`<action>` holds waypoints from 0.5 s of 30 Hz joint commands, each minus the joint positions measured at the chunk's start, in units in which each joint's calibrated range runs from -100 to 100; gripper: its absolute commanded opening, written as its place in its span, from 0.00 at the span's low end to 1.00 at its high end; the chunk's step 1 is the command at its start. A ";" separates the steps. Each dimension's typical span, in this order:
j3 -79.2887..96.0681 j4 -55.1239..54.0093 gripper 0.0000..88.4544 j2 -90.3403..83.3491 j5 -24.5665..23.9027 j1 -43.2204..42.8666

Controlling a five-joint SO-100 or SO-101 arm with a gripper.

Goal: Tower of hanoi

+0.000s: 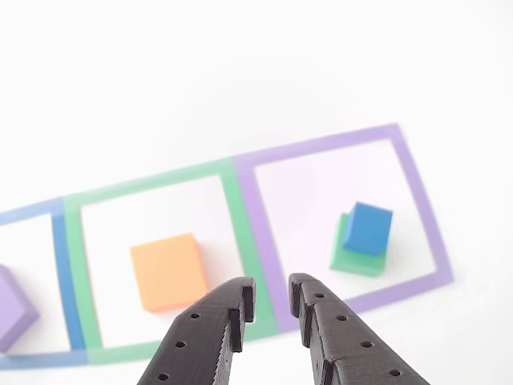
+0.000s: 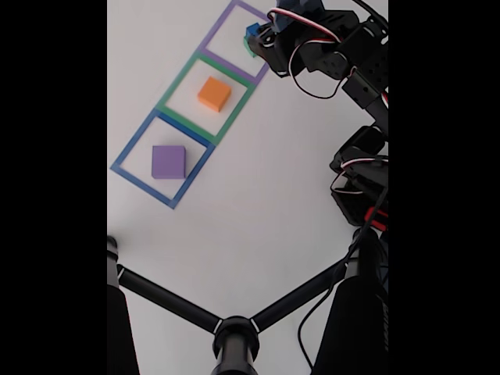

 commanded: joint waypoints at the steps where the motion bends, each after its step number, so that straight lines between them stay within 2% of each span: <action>1: -12.71 12.77 0.00 -2.37 0.59 -4.84; 6: -20.07 21.51 0.00 -2.62 0.59 -10.12; 15: -24.43 23.62 0.00 -2.21 0.59 -17.40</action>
